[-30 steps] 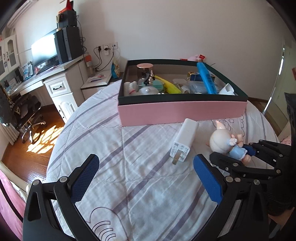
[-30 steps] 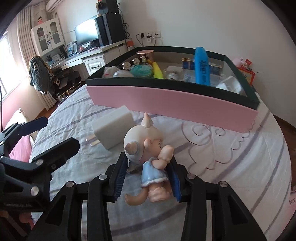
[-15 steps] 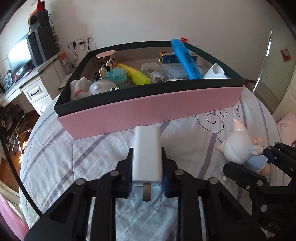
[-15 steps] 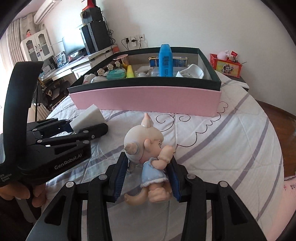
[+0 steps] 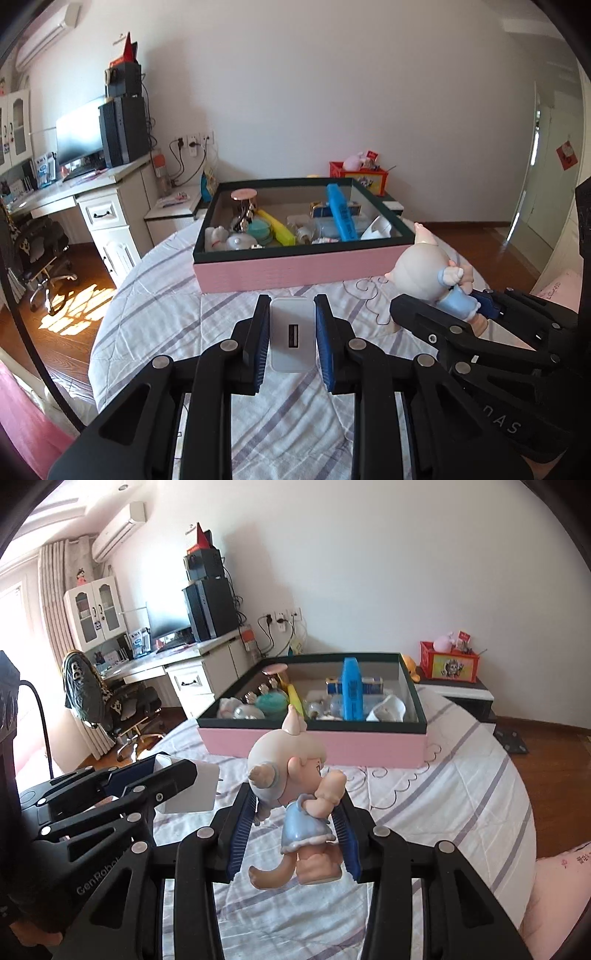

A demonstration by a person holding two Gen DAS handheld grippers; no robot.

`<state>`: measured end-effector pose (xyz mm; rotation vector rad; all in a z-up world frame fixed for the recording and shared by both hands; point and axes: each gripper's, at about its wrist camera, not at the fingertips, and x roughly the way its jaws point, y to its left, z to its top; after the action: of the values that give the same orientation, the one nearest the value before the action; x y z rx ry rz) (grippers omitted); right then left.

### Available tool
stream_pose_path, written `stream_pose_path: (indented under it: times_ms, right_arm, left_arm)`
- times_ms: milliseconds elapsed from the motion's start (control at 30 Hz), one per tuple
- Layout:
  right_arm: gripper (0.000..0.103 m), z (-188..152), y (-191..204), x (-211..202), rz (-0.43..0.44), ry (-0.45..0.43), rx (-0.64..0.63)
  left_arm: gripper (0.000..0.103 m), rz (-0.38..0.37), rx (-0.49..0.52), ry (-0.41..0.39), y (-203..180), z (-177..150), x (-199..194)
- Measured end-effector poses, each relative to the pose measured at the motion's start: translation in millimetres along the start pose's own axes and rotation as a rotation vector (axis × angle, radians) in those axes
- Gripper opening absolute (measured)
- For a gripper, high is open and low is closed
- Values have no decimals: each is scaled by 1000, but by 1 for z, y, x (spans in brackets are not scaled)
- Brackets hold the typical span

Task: Organize rigid objects
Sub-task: 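Grasp white charger with left tool while right tool grasps the doll figurine, then carry charger and doll into the pink box and open both tools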

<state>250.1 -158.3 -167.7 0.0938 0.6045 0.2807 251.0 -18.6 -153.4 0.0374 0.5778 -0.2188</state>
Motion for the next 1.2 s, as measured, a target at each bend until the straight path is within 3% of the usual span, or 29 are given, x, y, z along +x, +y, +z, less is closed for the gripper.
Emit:
stream_pose_path:
  times_ms: [567,800,1200]
  right_arm:
    - [44,15,59,-103,-34,-193,-105]
    - [40,12,66,-111,-39,-218,-116]
    - [40,15,46,-72,-30,-154,-89]
  left_arm:
    - [23,87,18,-256,-11,9,-131]
    - [23,94,10,-266,-10,9,-134]
    - [23,79,37,-176,-11,14,-80]
